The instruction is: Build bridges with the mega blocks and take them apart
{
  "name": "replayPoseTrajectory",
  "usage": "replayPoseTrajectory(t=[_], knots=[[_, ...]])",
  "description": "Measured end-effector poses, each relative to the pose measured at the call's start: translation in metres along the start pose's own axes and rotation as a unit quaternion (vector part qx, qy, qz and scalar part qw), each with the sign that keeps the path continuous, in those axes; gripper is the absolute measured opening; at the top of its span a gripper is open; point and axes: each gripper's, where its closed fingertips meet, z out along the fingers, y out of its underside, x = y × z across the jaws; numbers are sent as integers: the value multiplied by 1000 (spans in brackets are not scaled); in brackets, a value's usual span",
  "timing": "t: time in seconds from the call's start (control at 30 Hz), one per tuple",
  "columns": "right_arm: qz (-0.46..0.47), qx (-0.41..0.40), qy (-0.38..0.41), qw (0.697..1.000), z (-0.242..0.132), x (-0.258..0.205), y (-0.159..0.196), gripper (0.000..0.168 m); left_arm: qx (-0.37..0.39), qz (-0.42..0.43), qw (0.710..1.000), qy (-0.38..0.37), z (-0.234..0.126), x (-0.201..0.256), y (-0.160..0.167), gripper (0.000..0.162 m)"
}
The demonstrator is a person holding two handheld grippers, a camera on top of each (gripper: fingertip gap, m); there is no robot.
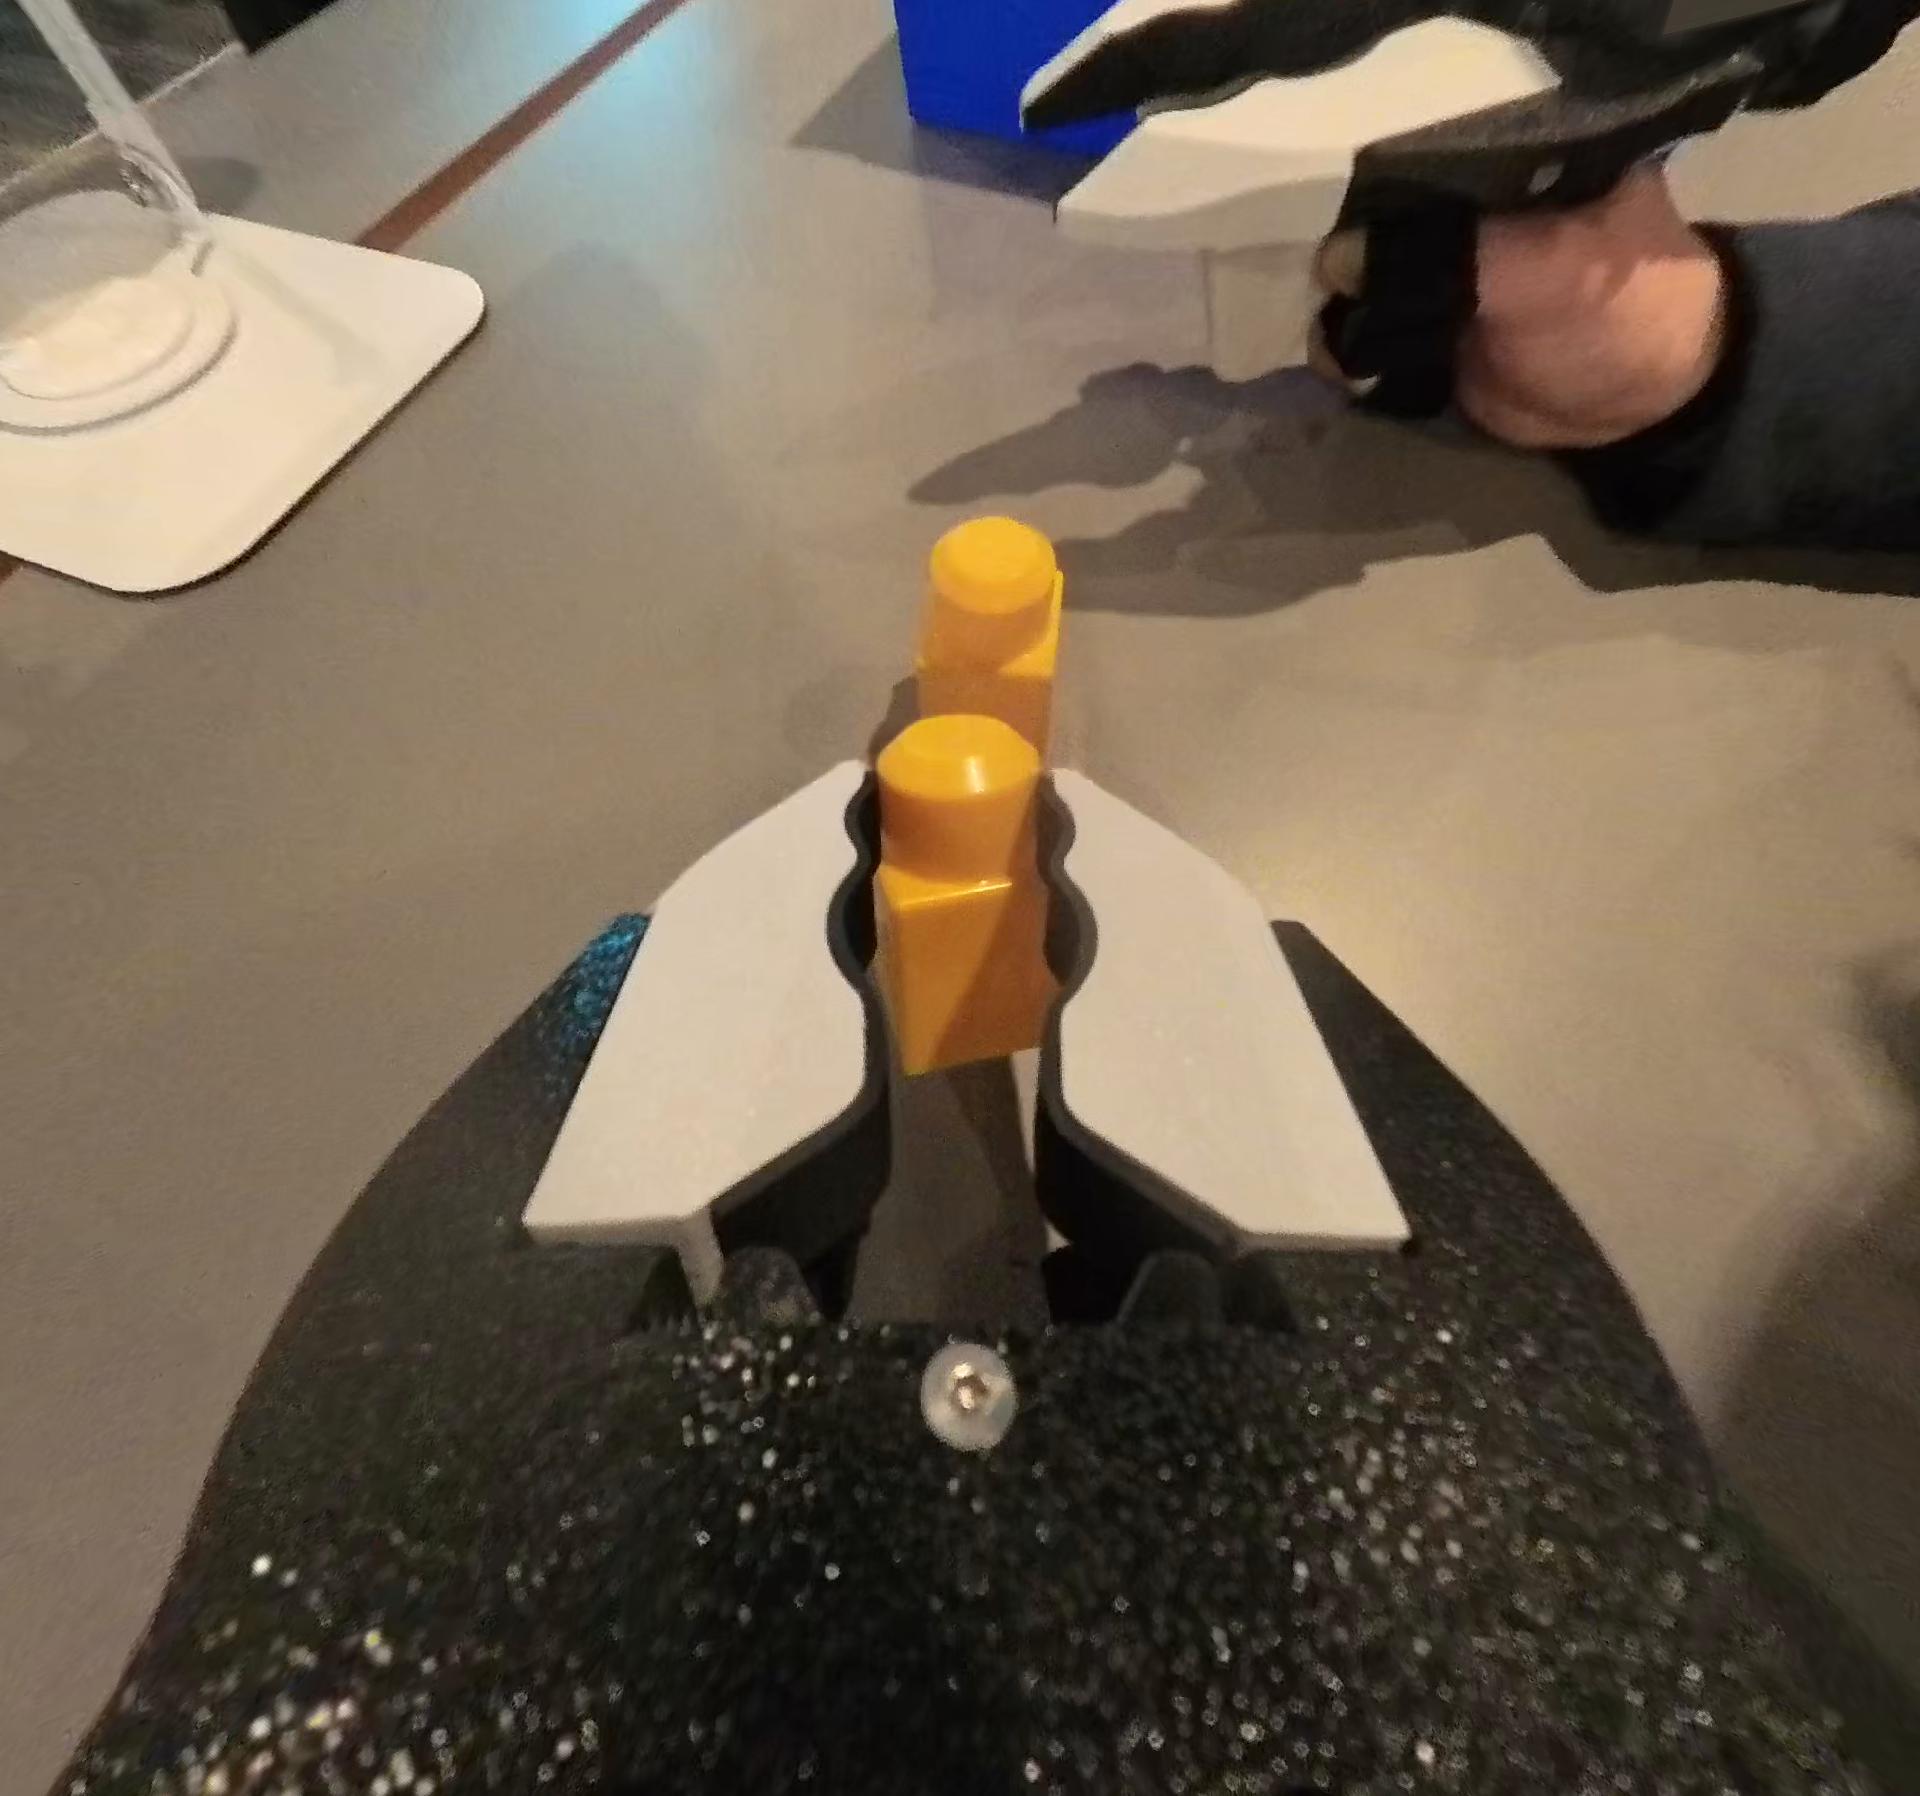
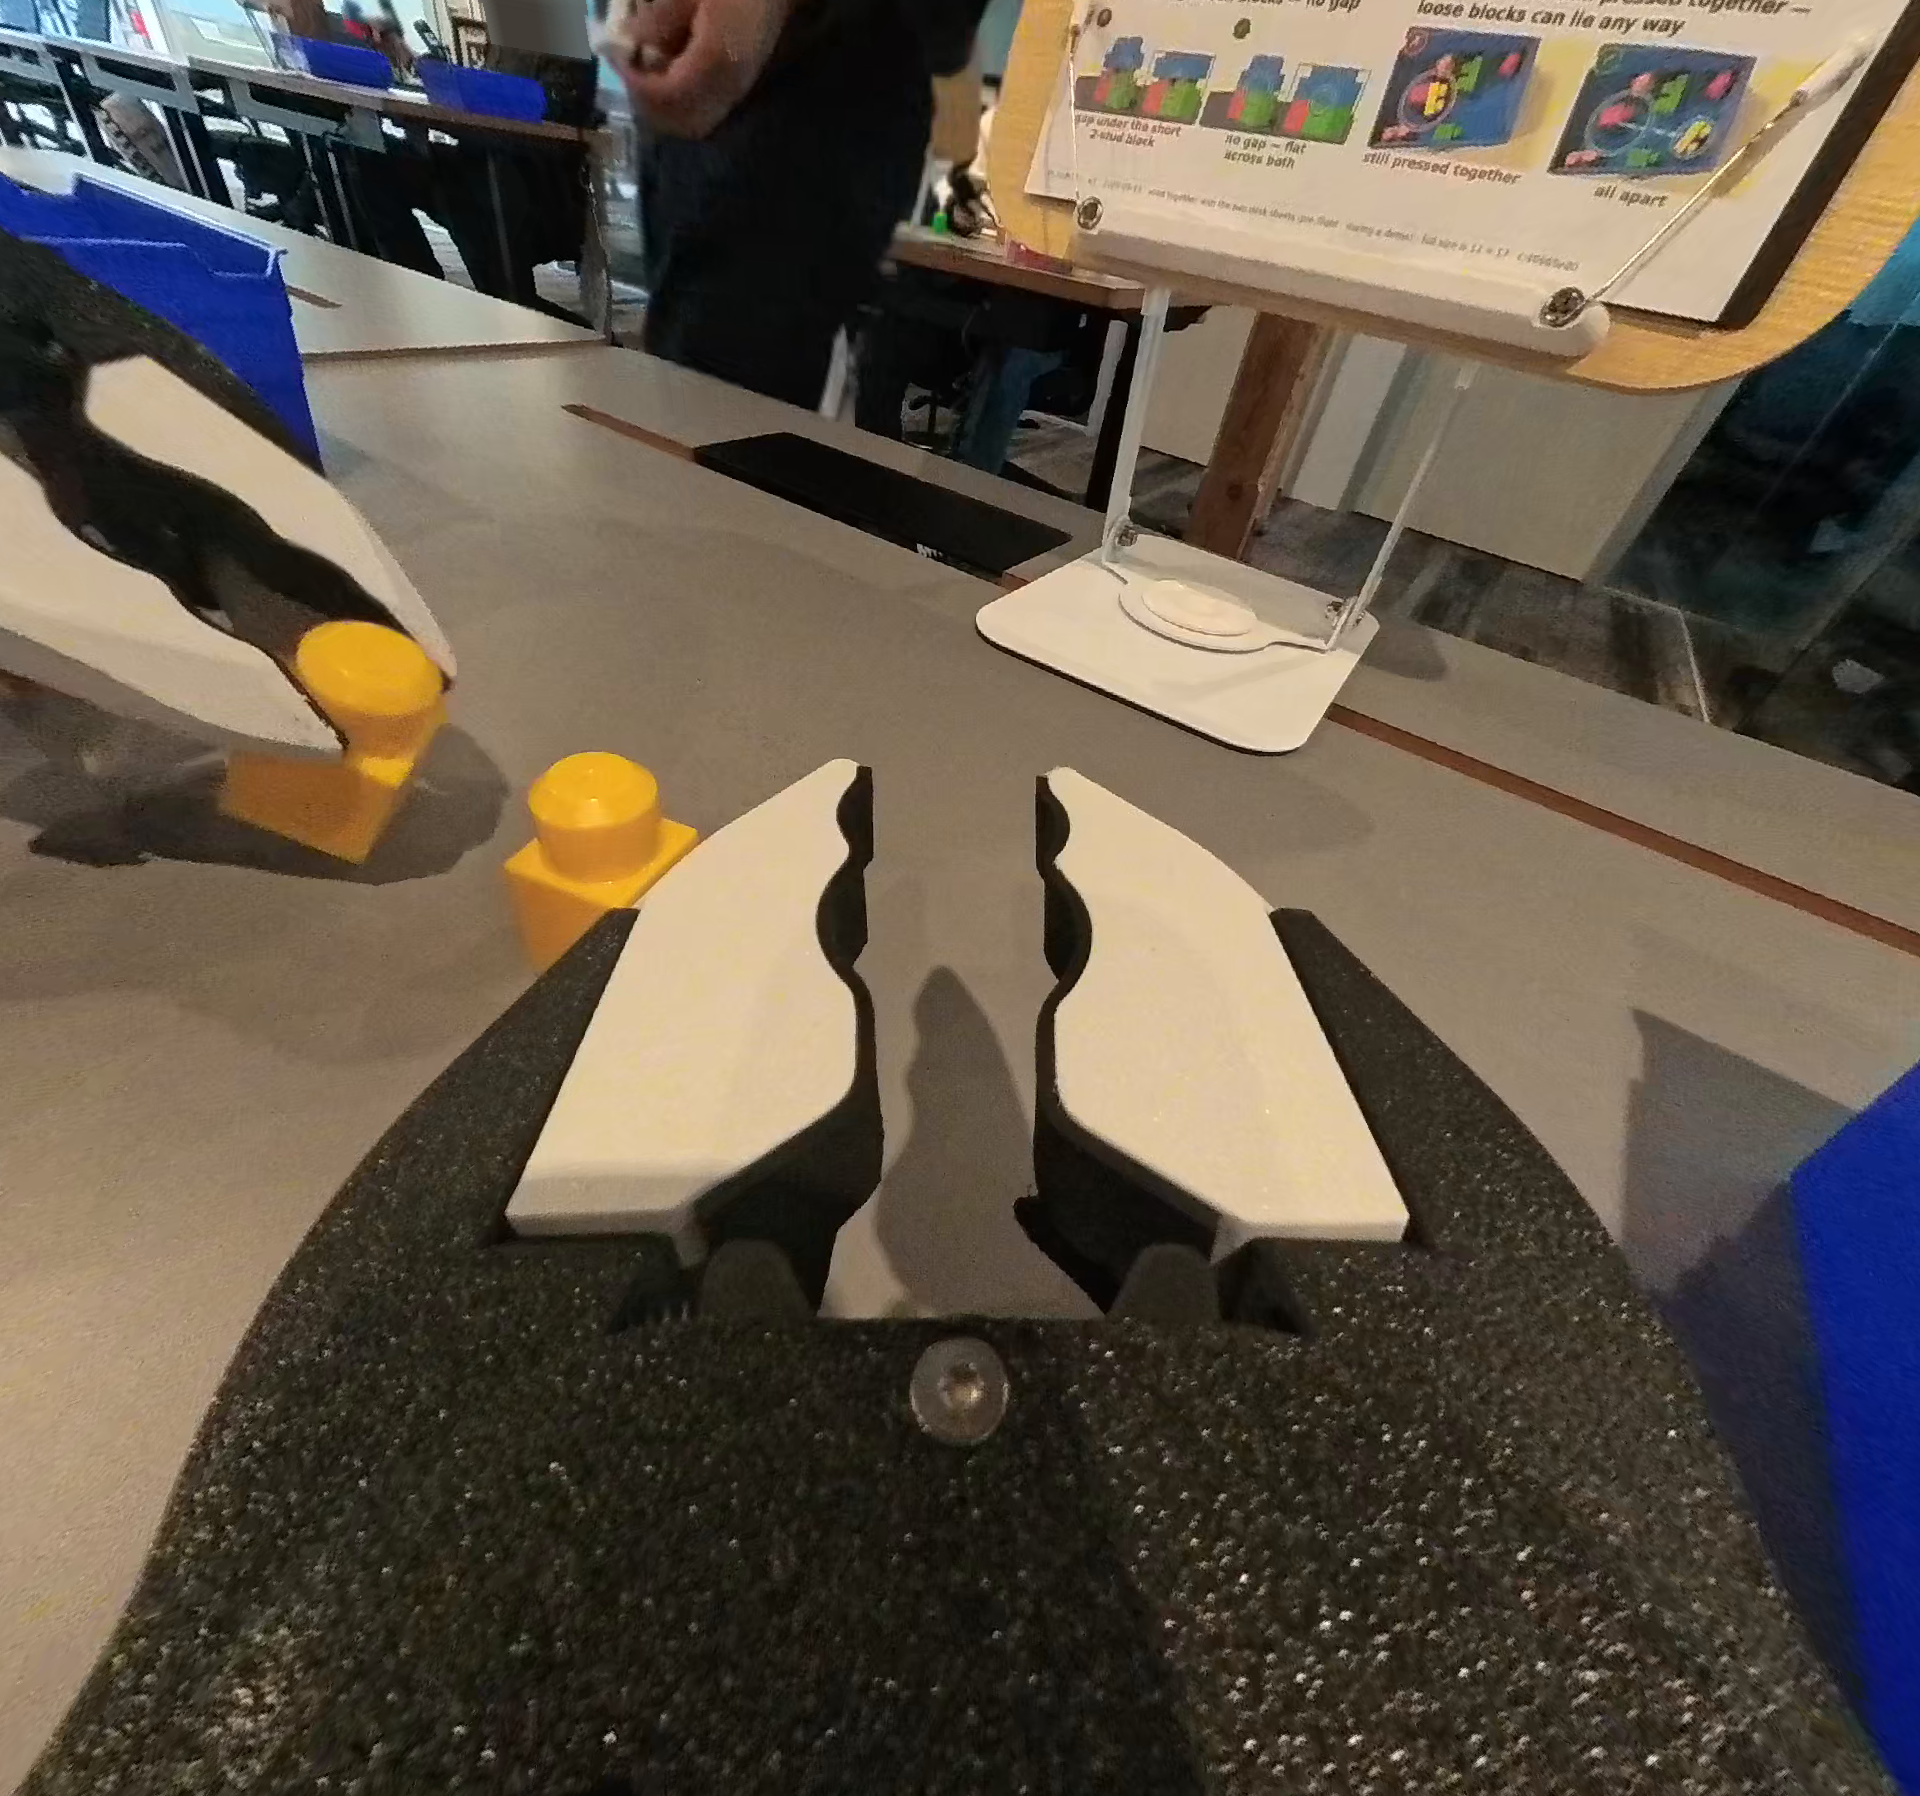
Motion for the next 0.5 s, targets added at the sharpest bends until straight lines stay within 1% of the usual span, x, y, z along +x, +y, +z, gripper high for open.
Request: replayPoseTrajectory(t=[0.1,0.23,0.5], knots=[[1,0,0,1000,1,0,0,29,-6,5,1000,6,5,2,1,28],[2,1,0,1000,0,1,-1,29,-11,-15,1000,25,8,4,4,28],[0,2,-2,1000,-1,0,-1,29,26,-49,998,34,3,0,4,28]])
